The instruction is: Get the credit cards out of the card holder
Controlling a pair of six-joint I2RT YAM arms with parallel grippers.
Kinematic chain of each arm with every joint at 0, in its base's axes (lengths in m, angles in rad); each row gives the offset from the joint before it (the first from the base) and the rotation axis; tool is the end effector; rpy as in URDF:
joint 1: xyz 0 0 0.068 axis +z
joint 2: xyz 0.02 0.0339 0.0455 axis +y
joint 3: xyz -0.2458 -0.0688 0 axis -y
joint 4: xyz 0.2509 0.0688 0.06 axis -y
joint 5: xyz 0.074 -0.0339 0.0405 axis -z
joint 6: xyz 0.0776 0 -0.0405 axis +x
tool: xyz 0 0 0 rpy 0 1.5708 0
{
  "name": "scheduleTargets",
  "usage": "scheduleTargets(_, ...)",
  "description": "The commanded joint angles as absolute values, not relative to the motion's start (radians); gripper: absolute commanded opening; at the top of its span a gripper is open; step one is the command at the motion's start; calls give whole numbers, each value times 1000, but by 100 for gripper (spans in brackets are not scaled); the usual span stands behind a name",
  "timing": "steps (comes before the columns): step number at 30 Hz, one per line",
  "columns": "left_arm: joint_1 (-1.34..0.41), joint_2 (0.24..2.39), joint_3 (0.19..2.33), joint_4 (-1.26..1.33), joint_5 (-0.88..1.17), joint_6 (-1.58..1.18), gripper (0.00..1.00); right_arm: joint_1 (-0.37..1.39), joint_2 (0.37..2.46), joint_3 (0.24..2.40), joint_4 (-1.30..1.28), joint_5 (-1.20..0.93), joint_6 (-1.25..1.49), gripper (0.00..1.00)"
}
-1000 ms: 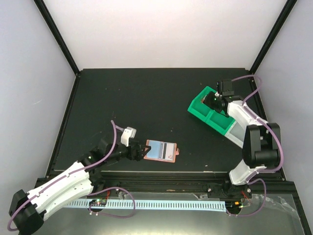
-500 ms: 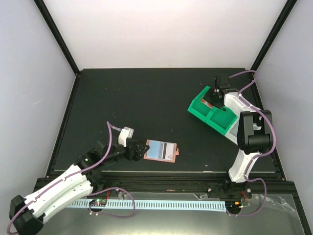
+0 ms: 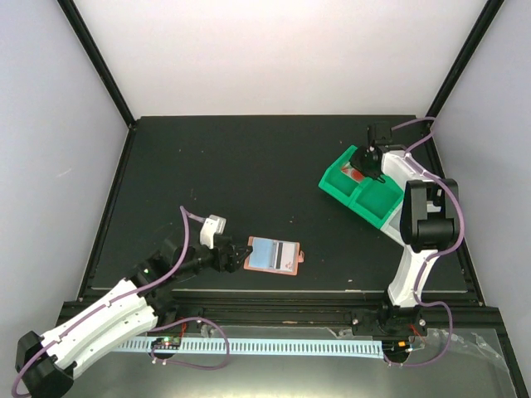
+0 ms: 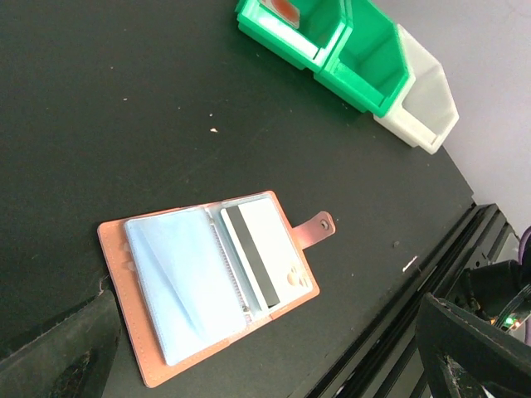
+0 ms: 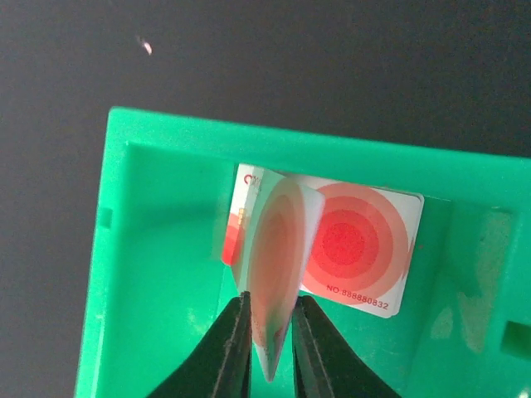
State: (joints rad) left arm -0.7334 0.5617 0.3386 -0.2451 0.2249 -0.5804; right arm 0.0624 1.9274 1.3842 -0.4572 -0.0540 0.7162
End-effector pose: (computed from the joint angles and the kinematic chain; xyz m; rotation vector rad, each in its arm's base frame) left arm 0.1396 -0.1491 0.1799 0.3188 2.1706 -1.0175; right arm 0.4323 0.0312 0.1380 0.8189 2.4796 0.3558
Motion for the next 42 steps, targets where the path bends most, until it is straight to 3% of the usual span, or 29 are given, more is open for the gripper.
scheduleTargets(1, -727, 543, 358, -251, 202, -599, 99, 51, 1934, 1423, -482, -37, 728, 19)
scheduleTargets(7, -727, 561, 338, -221, 210, -602, 99, 51, 1929, 1435, -525, -48, 730, 32)
scheduleTargets(16, -727, 684, 339, -198, 216, -612, 97, 51, 1869, 1466, -604, -32, 727, 42)
scheduleTargets(21, -727, 776, 350, -193, 229, -606, 97, 50, 1859, 1524, -691, -42, 710, 44)
scheduleTargets(27, -727, 878, 340, -144, 283, -617, 97, 50, 1743, 1427, -650, -159, 602, 45)
scheduleTargets(42, -727, 1119, 339, 4, 402, -672, 68, 151, 1426, 1163, -615, -360, 445, 45)
